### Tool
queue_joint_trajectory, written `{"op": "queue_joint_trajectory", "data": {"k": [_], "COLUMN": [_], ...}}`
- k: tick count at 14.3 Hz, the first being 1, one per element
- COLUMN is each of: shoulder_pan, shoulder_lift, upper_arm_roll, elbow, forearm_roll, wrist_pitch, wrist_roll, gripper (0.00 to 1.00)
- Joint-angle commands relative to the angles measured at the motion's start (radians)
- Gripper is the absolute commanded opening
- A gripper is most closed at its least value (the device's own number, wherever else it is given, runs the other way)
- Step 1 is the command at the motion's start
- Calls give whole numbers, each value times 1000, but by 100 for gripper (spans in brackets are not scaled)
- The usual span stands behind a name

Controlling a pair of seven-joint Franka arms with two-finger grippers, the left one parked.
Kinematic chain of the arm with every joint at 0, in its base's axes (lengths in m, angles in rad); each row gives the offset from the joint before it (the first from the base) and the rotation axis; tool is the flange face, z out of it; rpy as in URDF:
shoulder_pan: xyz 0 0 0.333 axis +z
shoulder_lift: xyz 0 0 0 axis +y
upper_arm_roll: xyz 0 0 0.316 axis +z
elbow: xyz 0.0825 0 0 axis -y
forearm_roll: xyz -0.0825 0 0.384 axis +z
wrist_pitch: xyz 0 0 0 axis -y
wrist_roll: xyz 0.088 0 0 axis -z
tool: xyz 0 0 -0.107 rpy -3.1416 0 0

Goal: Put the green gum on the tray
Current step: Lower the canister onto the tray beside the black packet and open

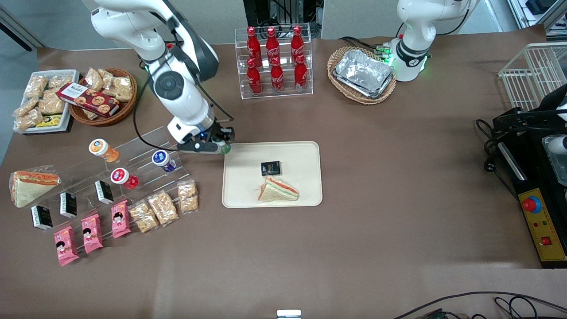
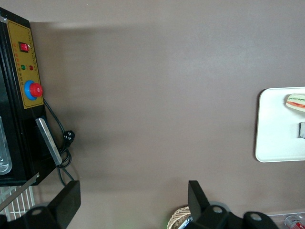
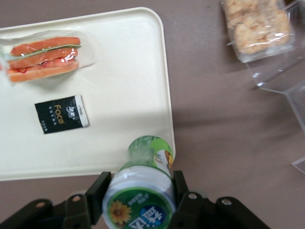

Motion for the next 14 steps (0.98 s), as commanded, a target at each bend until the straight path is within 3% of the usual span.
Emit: {"op": "queue_joint_trajectory", "data": {"k": [1,8,11,12,13,14], "shoulder_pan": [19,40,40,39,37,31], "shoulder_lift": [114,250,273,275,275,274], "upper_arm_roll": [0,-1,-1,-1,-1,-1], "elbow": [11,12,15,17,17,18], "forearm_roll": [20,17,17,17,17,17], "wrist_pitch": [117,278,300,300,300,298], "wrist_roll": [20,19,19,20,20,23], "gripper": [17,17,23,32,72,96]}}
